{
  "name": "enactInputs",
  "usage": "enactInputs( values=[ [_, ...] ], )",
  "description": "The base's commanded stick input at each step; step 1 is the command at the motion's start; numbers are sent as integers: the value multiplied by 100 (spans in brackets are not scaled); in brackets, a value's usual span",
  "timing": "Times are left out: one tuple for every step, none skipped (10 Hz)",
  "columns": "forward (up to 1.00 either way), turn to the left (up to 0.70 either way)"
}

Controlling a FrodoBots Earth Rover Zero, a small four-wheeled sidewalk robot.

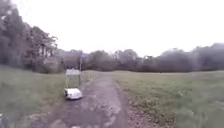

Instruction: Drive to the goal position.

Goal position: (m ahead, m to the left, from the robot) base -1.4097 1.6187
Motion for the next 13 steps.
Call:
enactInputs(
  values=[
    [100, 0],
    [100, 0],
    [100, 0],
    [100, 0],
    [100, 0],
    [100, 0],
    [100, 0],
    [100, 0],
    [100, 0],
    [100, 0],
    [100, 0],
    [100, 0],
    [100, 0]
  ],
)
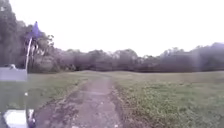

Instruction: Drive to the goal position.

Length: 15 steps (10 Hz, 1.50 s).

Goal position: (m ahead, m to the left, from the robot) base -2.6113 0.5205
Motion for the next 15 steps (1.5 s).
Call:
enactInputs(
  values=[
    [100, 0],
    [100, 0],
    [100, 0],
    [100, 0],
    [100, 0],
    [100, 0],
    [100, 0],
    [100, 0],
    [100, 27],
    [100, 27],
    [100, 27],
    [100, 17],
    [100, 1],
    [100, 0],
    [100, 0]
  ],
)
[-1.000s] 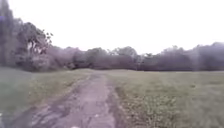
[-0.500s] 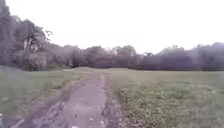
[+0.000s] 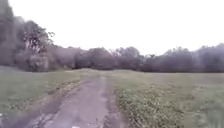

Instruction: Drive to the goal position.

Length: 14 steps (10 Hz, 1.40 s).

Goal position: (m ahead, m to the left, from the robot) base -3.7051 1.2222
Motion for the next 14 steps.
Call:
enactInputs(
  values=[
    [100, 0],
    [100, 0],
    [100, 27],
    [100, 27],
    [100, 27],
    [100, 27],
    [100, 0],
    [100, 0],
    [100, 0],
    [100, 0],
    [100, 0],
    [100, 0],
    [100, 0],
    [100, 0]
  ],
)
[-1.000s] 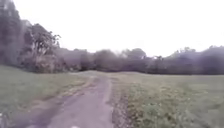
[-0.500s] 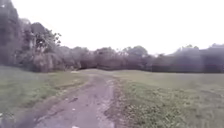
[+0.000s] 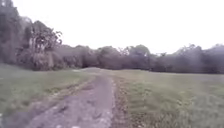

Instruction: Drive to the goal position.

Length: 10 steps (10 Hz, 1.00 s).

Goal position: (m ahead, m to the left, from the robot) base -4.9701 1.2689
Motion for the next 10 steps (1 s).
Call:
enactInputs(
  values=[
    [100, 0],
    [100, 0],
    [100, 0],
    [100, 0],
    [100, 0],
    [100, 0],
    [100, 0],
    [100, 0],
    [100, 0],
    [100, 0]
  ],
)
